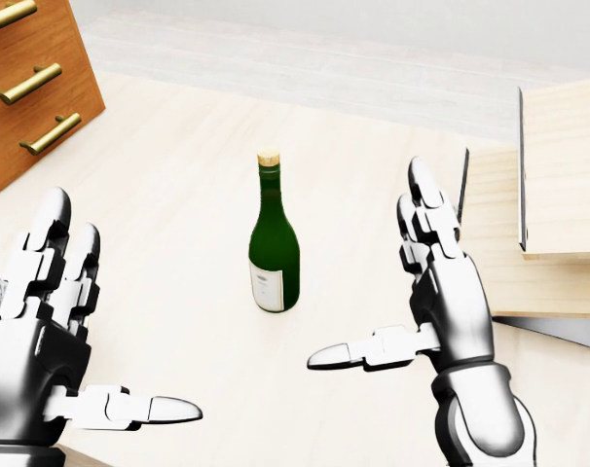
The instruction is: Put the wine bottle on the wine rack.
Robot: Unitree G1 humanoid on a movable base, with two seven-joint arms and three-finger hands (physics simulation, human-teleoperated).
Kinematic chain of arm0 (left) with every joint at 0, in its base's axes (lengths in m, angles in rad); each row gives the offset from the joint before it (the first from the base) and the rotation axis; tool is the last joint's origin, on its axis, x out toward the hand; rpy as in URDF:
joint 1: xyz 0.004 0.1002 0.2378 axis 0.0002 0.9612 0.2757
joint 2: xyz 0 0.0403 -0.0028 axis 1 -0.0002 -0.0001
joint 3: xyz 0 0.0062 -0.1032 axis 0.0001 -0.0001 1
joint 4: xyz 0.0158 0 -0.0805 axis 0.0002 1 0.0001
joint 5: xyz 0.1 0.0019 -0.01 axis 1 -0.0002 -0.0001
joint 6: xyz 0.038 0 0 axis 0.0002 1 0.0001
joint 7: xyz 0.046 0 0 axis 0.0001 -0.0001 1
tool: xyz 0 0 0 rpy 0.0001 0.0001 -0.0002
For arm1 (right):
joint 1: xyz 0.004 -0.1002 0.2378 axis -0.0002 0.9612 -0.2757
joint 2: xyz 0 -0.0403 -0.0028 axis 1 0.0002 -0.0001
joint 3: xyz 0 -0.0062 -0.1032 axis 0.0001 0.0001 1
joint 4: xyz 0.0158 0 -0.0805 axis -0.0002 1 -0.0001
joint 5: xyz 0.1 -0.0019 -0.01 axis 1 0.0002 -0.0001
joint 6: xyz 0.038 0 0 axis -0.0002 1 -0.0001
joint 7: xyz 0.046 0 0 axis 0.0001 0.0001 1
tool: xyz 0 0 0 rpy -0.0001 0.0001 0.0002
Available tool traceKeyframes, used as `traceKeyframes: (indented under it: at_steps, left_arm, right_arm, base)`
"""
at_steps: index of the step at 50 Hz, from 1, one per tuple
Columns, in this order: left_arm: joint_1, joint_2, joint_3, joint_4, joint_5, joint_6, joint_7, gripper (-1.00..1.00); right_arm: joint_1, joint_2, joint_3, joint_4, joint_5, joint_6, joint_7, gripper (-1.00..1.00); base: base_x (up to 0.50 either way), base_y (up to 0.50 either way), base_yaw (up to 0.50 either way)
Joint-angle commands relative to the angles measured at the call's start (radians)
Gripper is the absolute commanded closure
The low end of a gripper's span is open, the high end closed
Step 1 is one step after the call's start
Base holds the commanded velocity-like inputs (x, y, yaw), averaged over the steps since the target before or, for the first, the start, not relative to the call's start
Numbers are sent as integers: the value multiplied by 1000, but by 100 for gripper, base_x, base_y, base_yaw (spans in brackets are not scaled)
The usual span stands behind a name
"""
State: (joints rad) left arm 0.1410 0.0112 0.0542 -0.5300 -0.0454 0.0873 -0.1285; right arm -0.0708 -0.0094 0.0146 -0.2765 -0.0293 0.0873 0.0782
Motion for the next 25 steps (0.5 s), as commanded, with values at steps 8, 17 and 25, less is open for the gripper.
traceKeyframes:
  at_steps: [8, 17, 25]
  left_arm:
    - [-1, 2, 7, -4, -9, 0, -2, -100]
    - [-4, 3, 14, -28, -13, 0, -3, -100]
    - [-5, 2, 18, -33, -16, 0, -3, -100]
  right_arm:
    - [-245, 19, 11, 180, -25, 0, -26, -100]
    - [-387, 11, -34, 426, 8, 0, -62, -100]
    - [-493, 0, -55, 573, 48, 0, -103, -100]
  base:
    - [0, 0, 0]
    - [0, 0, 0]
    - [0, 0, 0]
